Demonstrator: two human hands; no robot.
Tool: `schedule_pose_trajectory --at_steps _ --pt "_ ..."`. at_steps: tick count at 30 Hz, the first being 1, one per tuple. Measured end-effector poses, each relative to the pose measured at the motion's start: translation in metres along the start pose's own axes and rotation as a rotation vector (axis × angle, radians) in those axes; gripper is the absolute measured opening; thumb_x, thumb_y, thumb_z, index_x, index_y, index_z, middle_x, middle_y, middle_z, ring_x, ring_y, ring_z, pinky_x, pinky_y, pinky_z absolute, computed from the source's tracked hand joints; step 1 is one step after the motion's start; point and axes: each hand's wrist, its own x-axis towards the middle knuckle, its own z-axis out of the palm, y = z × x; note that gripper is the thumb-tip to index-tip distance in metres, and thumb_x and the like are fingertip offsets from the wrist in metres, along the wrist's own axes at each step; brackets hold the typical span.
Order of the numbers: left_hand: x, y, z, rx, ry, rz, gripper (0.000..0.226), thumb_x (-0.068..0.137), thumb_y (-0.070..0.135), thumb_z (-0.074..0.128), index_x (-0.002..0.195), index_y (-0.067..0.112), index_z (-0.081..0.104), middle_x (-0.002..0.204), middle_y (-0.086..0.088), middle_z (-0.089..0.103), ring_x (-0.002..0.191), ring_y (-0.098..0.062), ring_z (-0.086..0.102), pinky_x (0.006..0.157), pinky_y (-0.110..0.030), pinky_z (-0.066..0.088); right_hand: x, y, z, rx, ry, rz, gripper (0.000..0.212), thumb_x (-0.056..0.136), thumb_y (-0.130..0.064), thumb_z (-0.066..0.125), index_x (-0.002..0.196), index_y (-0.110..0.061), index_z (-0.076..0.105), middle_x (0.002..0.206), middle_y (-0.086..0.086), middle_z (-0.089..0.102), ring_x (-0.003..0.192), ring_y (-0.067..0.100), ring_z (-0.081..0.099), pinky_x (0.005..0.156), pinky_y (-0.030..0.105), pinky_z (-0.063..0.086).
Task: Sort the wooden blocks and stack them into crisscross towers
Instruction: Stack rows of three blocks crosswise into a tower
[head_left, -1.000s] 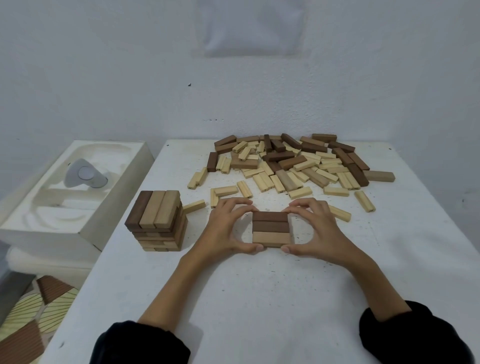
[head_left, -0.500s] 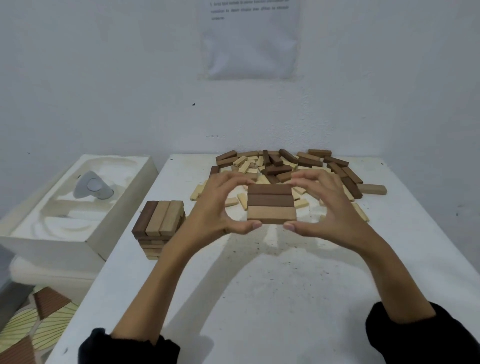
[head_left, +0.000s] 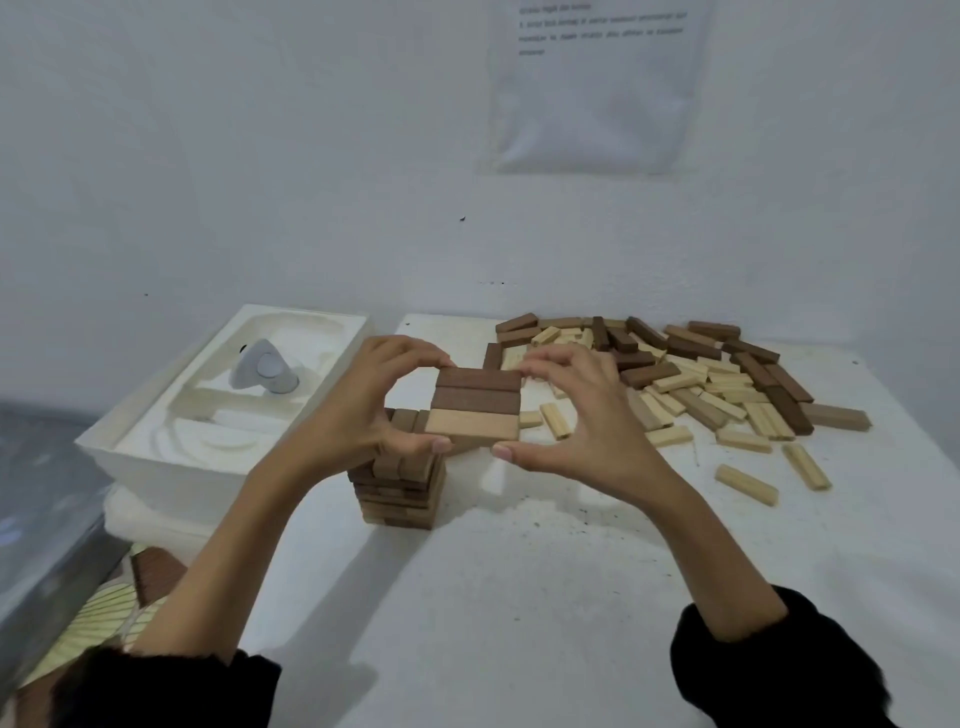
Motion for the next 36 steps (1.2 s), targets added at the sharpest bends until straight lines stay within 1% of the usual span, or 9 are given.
schedule_pose_trajectory --at_steps 4,8,11,15,18,23,28,33,36 --pt "-0.016 -0.022 -0.012 -0.023 -0.016 -0.059 0.066 0.056 0.064 0.067 0.116 0.04 0.051 0.122 0.023 0.048 0.116 0.008 0.032 0.095 -0.002 0.021 0.008 -0.008 0.03 0.015 -0.038 0.024 0.078 0.051 -0.071 0.062 0.118 -0.032 0.056 0.123 -0.016 0.043 0.124 0.007 0.026 0.107 0.042 0.027" --pt "-0.028 -0.042 -0.018 -0.03 -0.023 -0.101 0.066 0.054 0.069 0.068 0.116 0.057 0.048 0.124 0.026 0.047 0.12 -0.008 0.037 0.096 -0.005 0.023 0.014 -0.014 0.048 0.023 -0.076 0.028 0.078 0.052 -0.064 0.073 0.12 -0.03 0.057 0.124 -0.014 0.044 0.11 -0.005 0.02 0.098 0.028 0.021" --pt "-0.034 -0.051 -0.019 -0.036 -0.036 -0.111 0.067 0.055 0.076 0.066 0.117 0.061 0.044 0.125 0.028 0.045 0.121 -0.011 0.038 0.096 -0.005 0.023 0.016 -0.015 0.059 0.004 -0.101 0.039 0.082 0.048 -0.071 0.065 0.12 -0.031 0.057 0.124 -0.014 0.043 0.111 0.0 0.023 0.101 0.033 0.026" --pt "-0.04 -0.058 -0.018 -0.057 -0.039 -0.125 0.067 0.055 0.071 0.068 0.116 0.063 0.044 0.125 0.028 0.045 0.121 -0.005 0.036 0.095 -0.004 0.023 0.015 -0.014 0.067 -0.001 -0.113 0.042 0.085 0.046 -0.077 0.055 0.119 -0.032 0.057 0.123 -0.016 0.043 0.113 0.001 0.026 0.101 0.034 0.027" --pt "-0.043 -0.061 -0.017 -0.064 -0.058 -0.139 0.064 0.057 0.062 0.069 0.116 0.062 0.044 0.125 0.028 0.045 0.121 -0.004 0.036 0.095 -0.004 0.024 0.015 -0.014 0.071 0.0 -0.117 0.058 0.084 0.047 -0.077 0.055 0.119 -0.033 0.057 0.123 -0.016 0.044 0.116 0.004 0.027 0.102 0.036 0.029" --pt "-0.046 -0.063 -0.017 -0.093 -0.072 -0.152 0.067 0.057 0.065 0.07 0.119 0.055 0.046 0.125 0.027 0.046 0.121 -0.004 0.037 0.096 -0.005 0.024 0.014 -0.015 0.073 0.001 -0.122 0.078 0.083 0.047 -0.075 0.06 0.119 -0.034 0.056 0.12 -0.018 0.042 0.118 0.005 0.027 0.104 0.039 0.028" --pt "-0.046 -0.063 -0.018 -0.118 -0.087 -0.177 0.067 0.057 0.062 0.07 0.12 0.05 0.046 0.125 0.027 0.045 0.123 -0.007 0.037 0.097 -0.006 0.025 0.013 -0.015 0.073 0.0 -0.101 0.077 0.085 0.046 -0.078 0.054 0.12 -0.034 0.056 0.118 -0.02 0.04 0.117 0.004 0.026 0.103 0.038 0.028" --pt "-0.046 -0.064 -0.02 -0.122 -0.115 -0.193 0.075 0.056 0.081 0.062 0.123 0.05 0.045 0.127 0.027 0.045 0.125 -0.007 0.036 0.098 -0.006 0.025 0.012 -0.016 0.073 -0.003 -0.109 0.094 0.081 0.05 -0.069 0.066 0.121 -0.033 0.055 0.119 -0.018 0.04 0.115 0.002 0.025 0.104 0.039 0.029" --pt "-0.048 -0.065 -0.019 -0.145 -0.142 -0.229 0.077 0.056 0.083 0.06 0.124 0.052 0.043 0.127 0.029 0.044 0.126 -0.008 0.036 0.1 -0.018 0.029 0.01 -0.017 0.073 0.0 -0.111 0.105 0.08 0.051 -0.067 0.066 0.123 -0.033 0.054 0.124 -0.013 0.042 0.114 0.002 0.024 0.104 0.038 0.029"
